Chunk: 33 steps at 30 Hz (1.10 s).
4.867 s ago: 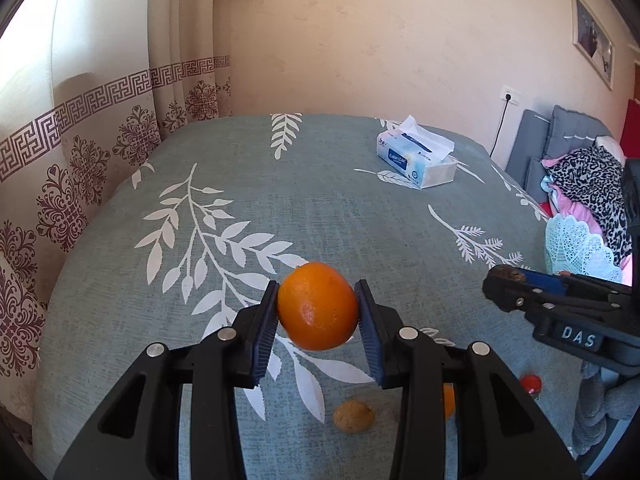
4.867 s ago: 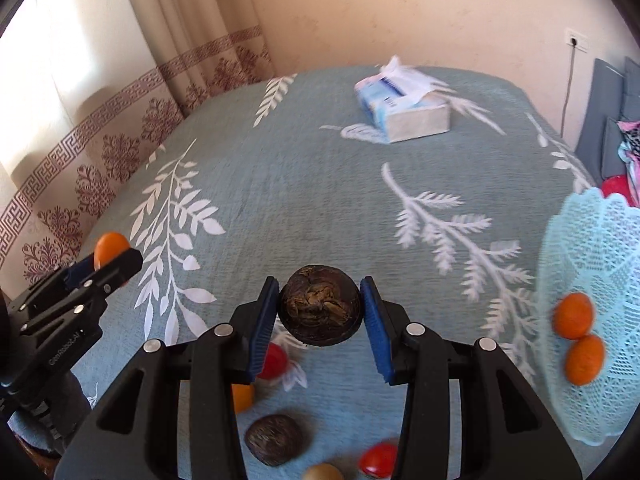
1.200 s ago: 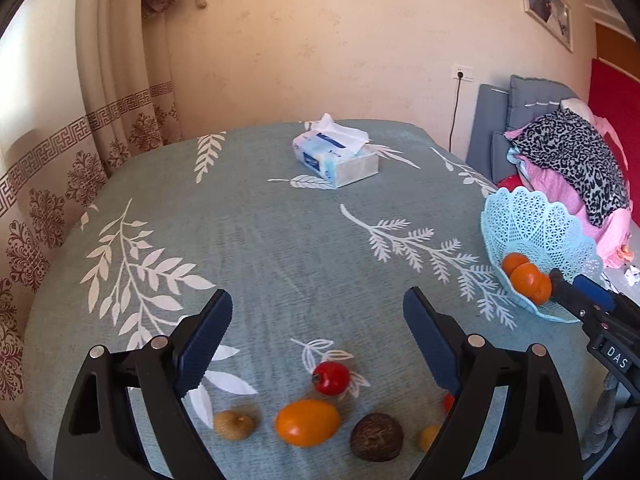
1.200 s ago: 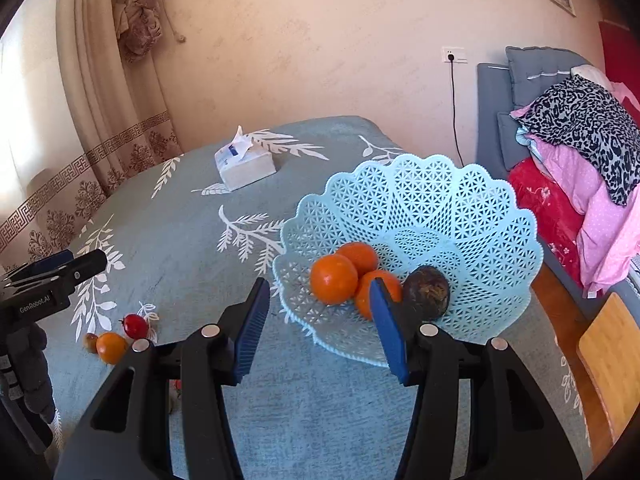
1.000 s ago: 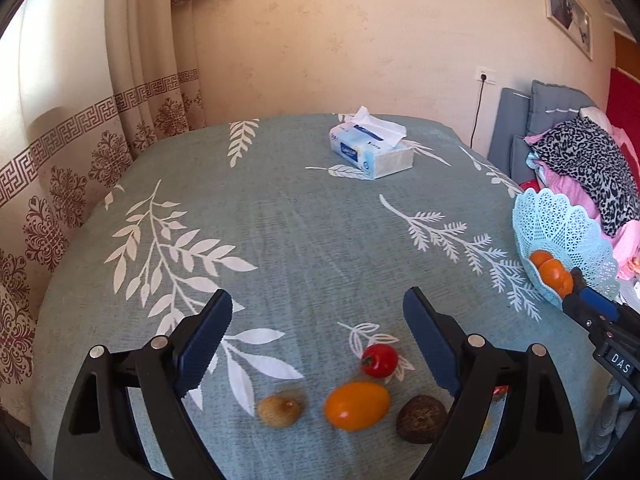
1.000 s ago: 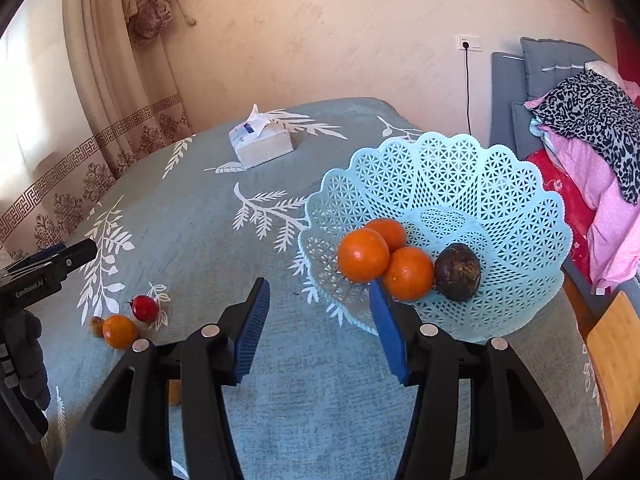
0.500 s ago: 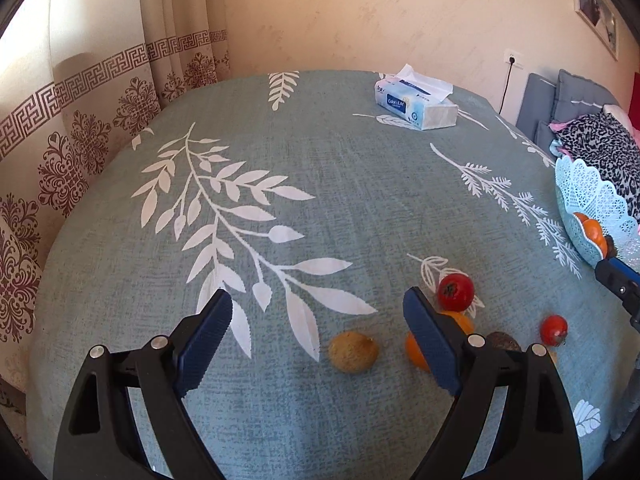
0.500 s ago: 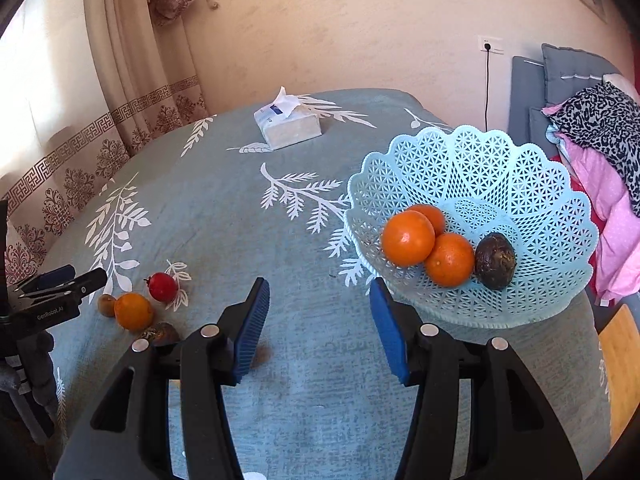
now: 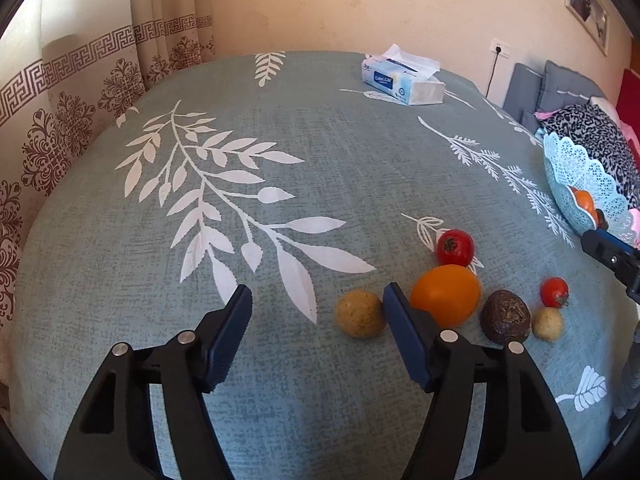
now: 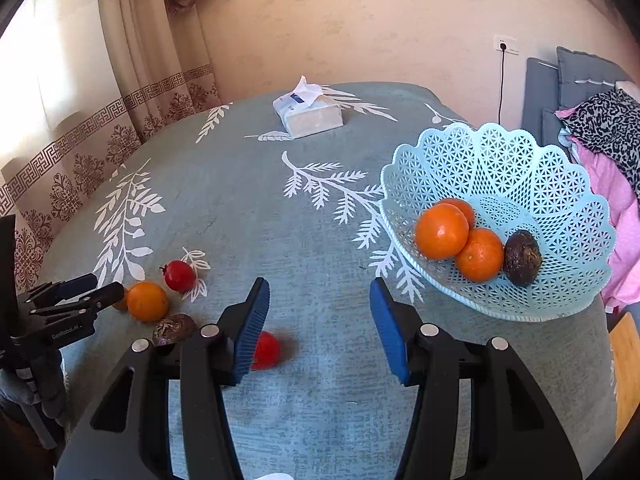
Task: Organize fruits
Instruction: 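Return the left tool to the bed and grasp the small brown kiwi, then grasp the red tomato with the right tool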
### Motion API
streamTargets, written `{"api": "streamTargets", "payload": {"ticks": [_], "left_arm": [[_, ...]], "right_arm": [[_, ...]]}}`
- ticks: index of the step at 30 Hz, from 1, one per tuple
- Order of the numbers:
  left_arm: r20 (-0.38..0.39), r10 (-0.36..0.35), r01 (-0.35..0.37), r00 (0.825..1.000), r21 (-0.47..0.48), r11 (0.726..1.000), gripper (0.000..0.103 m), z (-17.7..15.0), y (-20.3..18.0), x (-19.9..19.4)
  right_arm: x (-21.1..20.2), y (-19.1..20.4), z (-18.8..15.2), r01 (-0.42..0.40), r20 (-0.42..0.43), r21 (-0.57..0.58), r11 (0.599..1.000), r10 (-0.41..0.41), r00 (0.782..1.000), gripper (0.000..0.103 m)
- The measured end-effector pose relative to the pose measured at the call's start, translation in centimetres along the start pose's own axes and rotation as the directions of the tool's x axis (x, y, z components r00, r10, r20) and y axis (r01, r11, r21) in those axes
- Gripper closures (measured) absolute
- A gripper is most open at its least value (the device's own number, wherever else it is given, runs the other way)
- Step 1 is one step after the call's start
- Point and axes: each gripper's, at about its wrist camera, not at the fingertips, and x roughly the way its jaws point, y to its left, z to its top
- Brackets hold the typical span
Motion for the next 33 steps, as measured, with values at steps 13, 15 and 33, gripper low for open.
{"api": "streamTargets", "payload": {"ticks": [13,15,33], "left_arm": [[0.004,-0.129,0.128,0.992,0.077,0.989,0.078,-0.8,-1.5,-0.4],[0.016,-0.11,0.109,0.994,0.07,0.992,0.078,-0.9,-1.4,-0.5],[0.06,-0.043,0.043,0.997,0.003,0.999,0.078,-1.0,-0.3,-1.2]], "right_arm": [[2.0,4.1,1.4,-0.171,-0.069,-0.014,0.985,0.17,0.983,0.049],[2.9,4.7,1.6,-0.202,-0.095,-0.002,0.979,0.201,0.975,0.049],[9.9,9.6,2.8,-0.292,-0.277,0.002,0.956,0.282,0.919,0.056]]}}
